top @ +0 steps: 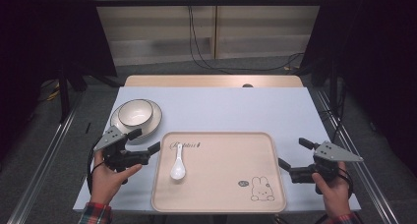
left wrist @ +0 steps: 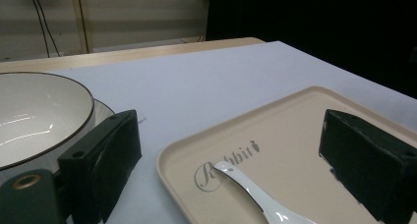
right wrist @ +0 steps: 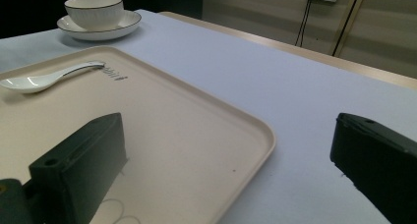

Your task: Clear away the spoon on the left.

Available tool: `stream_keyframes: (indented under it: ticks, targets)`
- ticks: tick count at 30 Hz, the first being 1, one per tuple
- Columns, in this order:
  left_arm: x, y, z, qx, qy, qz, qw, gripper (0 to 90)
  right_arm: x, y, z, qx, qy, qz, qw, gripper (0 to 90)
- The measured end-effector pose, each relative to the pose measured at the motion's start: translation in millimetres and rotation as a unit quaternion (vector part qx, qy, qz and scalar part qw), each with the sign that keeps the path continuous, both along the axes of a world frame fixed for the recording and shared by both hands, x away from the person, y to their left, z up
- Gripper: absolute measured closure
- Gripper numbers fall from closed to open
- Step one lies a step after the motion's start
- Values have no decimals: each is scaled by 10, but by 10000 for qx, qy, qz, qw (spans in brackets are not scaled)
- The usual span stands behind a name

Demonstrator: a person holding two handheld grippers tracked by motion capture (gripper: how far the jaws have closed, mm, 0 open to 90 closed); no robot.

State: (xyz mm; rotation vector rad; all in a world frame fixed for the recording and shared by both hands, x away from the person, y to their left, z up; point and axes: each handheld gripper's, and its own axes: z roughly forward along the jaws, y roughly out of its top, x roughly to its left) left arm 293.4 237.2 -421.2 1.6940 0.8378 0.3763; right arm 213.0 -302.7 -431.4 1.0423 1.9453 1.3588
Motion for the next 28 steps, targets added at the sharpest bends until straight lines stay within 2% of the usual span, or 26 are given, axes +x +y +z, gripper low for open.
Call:
stream_keyframes:
  ticks: [4,7,11,19,21,23,24,28]
  targets:
    - [-6,19,12,30,4,96,9999,59,-4,-57,-2,72,77,-6,9999,0]
    - [-7,41,6,-9,24,126,9999,53,-8,-75,-3,66,71,-16,10000,0]
    - [-16,68,4,42,4,167,9999,43,-23,-103,-2,72,60,15,10000,0]
    - [-35,134,-9,49,-69,79,9999,18,-44,-214,-6,132,91,-58,9999,0]
    - [-54,152,-9,125,-124,99,9998,12,-48,-242,-9,161,96,-114,9998,0]
    - [-67,163,-12,87,-119,61,9999,11,-44,-255,-16,174,132,-108,9997,0]
    - [-71,174,-17,138,-194,52,9997,9,-35,-257,-28,148,123,-140,9997,0]
    - [-75,174,-30,173,-149,55,9997,11,-20,-237,-42,113,142,-149,9997,0]
